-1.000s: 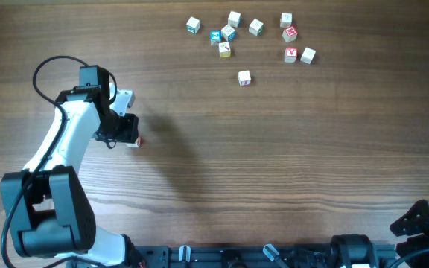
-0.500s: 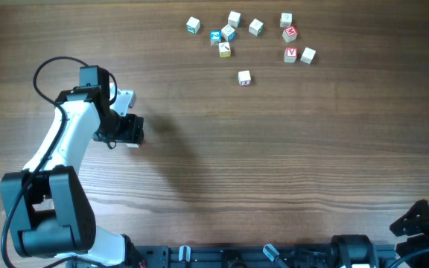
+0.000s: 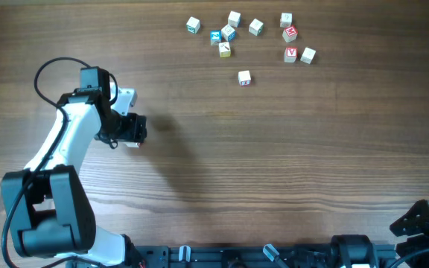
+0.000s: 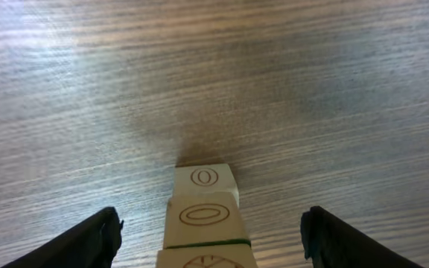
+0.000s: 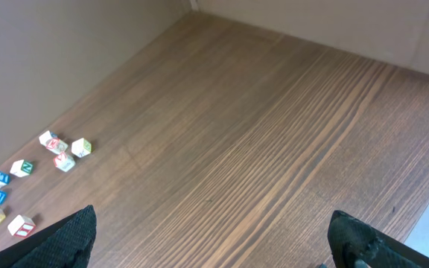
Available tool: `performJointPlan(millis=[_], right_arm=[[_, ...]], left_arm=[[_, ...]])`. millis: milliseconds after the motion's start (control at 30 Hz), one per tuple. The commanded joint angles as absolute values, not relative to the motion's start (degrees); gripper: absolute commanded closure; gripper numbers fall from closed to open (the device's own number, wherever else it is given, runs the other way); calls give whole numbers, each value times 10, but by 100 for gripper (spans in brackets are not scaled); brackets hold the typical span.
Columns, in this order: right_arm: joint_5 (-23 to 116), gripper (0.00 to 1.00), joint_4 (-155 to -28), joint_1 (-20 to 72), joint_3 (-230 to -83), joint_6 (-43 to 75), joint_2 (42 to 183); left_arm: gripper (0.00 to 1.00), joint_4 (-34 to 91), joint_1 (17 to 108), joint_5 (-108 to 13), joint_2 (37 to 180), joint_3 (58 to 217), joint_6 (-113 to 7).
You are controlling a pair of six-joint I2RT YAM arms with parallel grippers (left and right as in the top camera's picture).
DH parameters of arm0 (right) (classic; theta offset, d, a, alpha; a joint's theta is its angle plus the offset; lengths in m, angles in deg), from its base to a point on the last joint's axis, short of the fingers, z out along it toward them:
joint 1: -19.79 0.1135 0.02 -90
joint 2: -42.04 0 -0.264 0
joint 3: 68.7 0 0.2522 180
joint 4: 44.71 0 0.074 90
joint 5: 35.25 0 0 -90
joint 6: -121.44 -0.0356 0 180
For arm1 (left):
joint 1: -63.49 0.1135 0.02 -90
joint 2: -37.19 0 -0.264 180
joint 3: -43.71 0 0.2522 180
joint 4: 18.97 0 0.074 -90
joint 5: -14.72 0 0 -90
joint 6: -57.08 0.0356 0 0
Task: Form a tower
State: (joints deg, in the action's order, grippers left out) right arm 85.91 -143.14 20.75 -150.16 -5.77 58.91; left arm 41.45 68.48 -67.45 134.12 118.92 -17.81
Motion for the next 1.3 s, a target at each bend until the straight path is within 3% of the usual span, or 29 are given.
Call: performJointPlan(millis=[0,633,767,833,1033,1167,1267], right_arm=[[868,0,-1430,206,-1503,-61,586],[868,0,-1430,206,-1503,-61,586],[868,0,-1430,206,-1503,-61,586],[868,0,-1430,206,-1503,-61,586],[868,0,-1430,206,-1503,-61,586],[868,0,-1430,206,-1503,-61,586],[868,0,-1430,206,-1503,-61,586]], left_arm=[[20,406,685,-663,1347,1173,-184],[23,391,685,-673,1387,1173,-183],[31,393,685,-675,1387,1173,-183],[42,393,685,-679,1387,1173,-183],[51,393,685,-699,1387,1173,-183],[65,394,685,-705,1387,1173,-183],[67,396,685,-705,1387,1173,-183]])
